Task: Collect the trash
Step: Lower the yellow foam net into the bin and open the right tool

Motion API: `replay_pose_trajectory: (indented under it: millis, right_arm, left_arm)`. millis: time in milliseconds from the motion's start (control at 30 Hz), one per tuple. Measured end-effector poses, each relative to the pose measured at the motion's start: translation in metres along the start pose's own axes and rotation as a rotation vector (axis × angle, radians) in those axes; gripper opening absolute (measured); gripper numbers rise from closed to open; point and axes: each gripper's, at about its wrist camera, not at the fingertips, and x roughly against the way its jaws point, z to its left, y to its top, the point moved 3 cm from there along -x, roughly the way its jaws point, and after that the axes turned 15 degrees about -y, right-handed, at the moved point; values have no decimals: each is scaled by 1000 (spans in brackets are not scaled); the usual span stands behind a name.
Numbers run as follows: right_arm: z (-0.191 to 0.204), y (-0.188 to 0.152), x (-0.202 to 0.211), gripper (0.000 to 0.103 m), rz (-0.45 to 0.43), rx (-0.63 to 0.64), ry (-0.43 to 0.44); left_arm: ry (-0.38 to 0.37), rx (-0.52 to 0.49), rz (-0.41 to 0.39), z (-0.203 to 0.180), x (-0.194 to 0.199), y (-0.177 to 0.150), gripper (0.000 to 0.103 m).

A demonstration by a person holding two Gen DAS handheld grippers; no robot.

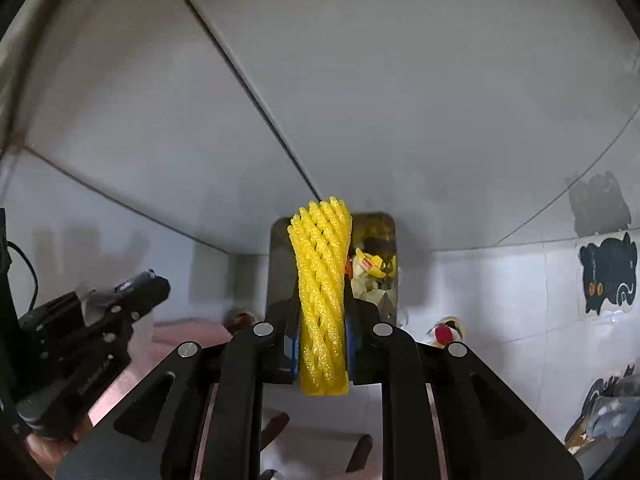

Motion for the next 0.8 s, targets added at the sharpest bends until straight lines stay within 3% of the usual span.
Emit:
replay_pose_trajectory:
  millis: [300, 500, 600, 700, 800]
  right_arm:
    - [0, 11, -89, 17, 131, -29, -25]
    - [4, 19, -111, 20, 167, -36, -24]
    - [5, 22, -108, 23, 168, -36, -21]
    - [3, 24, -106, 38, 162, -42, -15]
    - [4, 26, -95, 41, 142, -43, -15]
  left_arm:
    - [-12, 10, 127, 18, -90, -4, 13]
    - [-38, 7, 171, 21, -119, -4, 15]
    - [-46, 7, 172, 22, -122, -2, 25]
    - [-47, 12, 164, 23, -119, 2, 33]
    - [-40, 13, 140, 24, -106, 4, 44]
